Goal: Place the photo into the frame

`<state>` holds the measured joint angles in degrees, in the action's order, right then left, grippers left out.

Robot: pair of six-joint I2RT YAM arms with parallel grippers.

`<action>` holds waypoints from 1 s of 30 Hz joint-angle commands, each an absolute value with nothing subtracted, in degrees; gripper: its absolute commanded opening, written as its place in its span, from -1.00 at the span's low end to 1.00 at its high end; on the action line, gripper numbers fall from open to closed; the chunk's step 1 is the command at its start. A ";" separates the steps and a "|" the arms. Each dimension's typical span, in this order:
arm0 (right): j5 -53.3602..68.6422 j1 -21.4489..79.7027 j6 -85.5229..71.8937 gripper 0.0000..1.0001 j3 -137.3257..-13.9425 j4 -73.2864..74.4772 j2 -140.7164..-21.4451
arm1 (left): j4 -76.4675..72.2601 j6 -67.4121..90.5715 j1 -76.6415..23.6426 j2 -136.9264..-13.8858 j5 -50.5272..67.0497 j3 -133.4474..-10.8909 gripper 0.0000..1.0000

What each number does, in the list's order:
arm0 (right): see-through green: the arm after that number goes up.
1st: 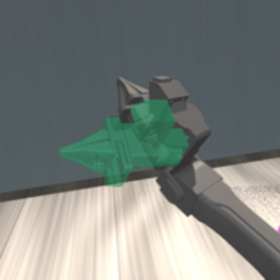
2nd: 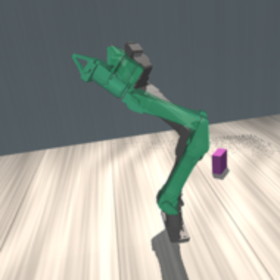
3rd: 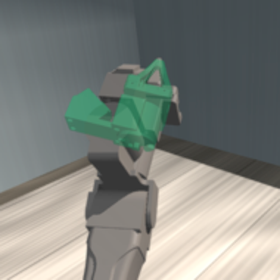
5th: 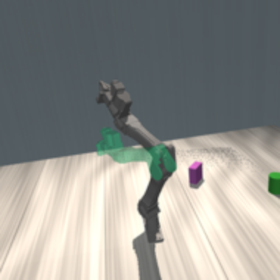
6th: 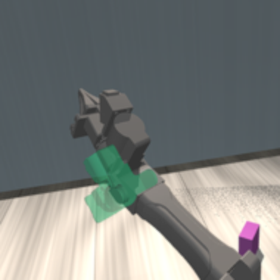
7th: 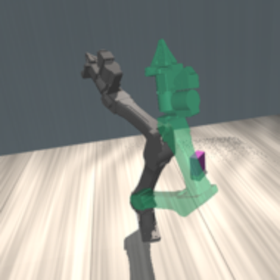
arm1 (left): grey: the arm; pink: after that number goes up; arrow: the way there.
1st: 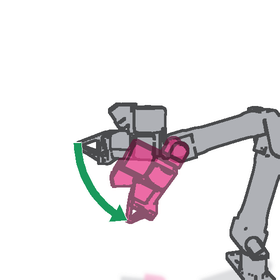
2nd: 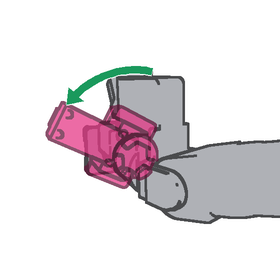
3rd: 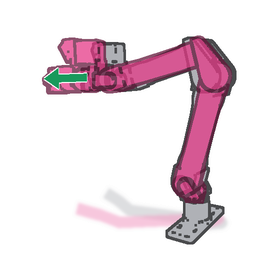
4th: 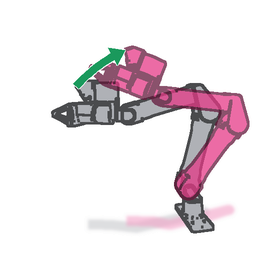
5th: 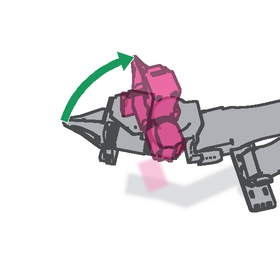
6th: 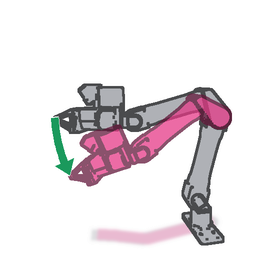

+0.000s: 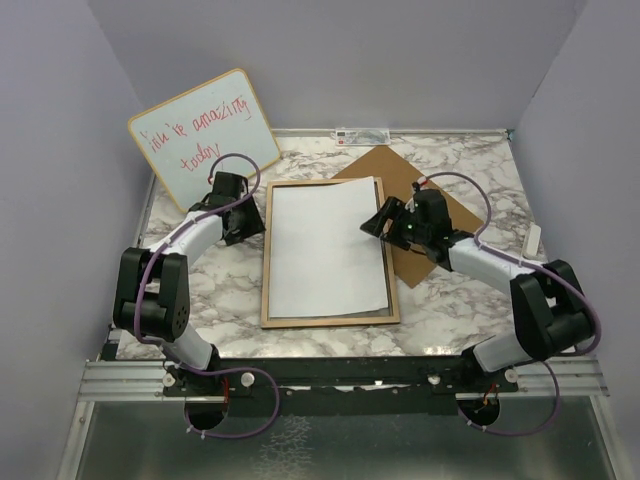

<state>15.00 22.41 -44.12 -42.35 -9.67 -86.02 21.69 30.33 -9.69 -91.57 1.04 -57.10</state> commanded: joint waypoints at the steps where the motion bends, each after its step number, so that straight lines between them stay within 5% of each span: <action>1: 2.61 22.36 -38.99 0.51 -46.19 4.70 -81.95 | 22.93 29.36 -9.23 -90.85 1.29 -59.96 0.26; 9: -6.70 19.18 -36.43 0.52 -52.13 11.71 -83.10 | 22.86 30.41 -9.23 -92.97 3.38 -63.64 0.30; 30: 22.14 18.26 -28.42 0.62 -64.05 13.11 -102.95 | 20.47 32.16 -11.15 -100.23 13.55 -75.76 0.36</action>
